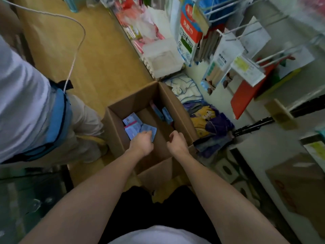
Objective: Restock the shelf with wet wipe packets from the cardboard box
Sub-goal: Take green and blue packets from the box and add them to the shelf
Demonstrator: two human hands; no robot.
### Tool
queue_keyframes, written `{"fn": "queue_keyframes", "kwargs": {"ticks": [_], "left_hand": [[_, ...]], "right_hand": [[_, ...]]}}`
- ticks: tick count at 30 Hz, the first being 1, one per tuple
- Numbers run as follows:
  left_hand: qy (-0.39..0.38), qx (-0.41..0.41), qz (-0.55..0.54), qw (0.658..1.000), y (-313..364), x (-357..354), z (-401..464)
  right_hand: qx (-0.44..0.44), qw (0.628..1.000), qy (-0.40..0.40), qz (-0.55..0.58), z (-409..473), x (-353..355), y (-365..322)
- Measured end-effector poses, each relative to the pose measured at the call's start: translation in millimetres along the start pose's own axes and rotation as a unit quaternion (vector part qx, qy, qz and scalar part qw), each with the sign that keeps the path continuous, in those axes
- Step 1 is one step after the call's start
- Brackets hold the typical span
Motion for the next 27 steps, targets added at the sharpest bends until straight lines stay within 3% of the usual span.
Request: {"fn": "queue_keyframes", "kwargs": {"ticks": [11,20,25,27], "left_hand": [[-0.107,-0.041,0.043,0.992,-63,-34,97],[-0.103,-0.058,0.065,0.991,-98,-104,170],[-0.098,-0.067,0.125,0.985,-116,-130,198],[-0.106,-0.058,0.153,0.981,-120,-137,204]], "right_hand": [[-0.061,0.997,0.054,-0.005,96,-50,-34],[-0.036,0.989,0.081,-0.115,183,-95,-33],[-0.046,0.967,0.141,-0.207,215,-121,-38],[-0.055,0.964,0.127,-0.226,228,-130,-35]]}}
Point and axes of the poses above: each hand's wrist, its own z-axis towards the middle knuckle, its own x-axis out of the back of the hand, y = z × x, the point moved 4 cm from there along z, towards the middle knuckle, and after that the axes turned 10 degrees about -x, right-handed, at the moved point
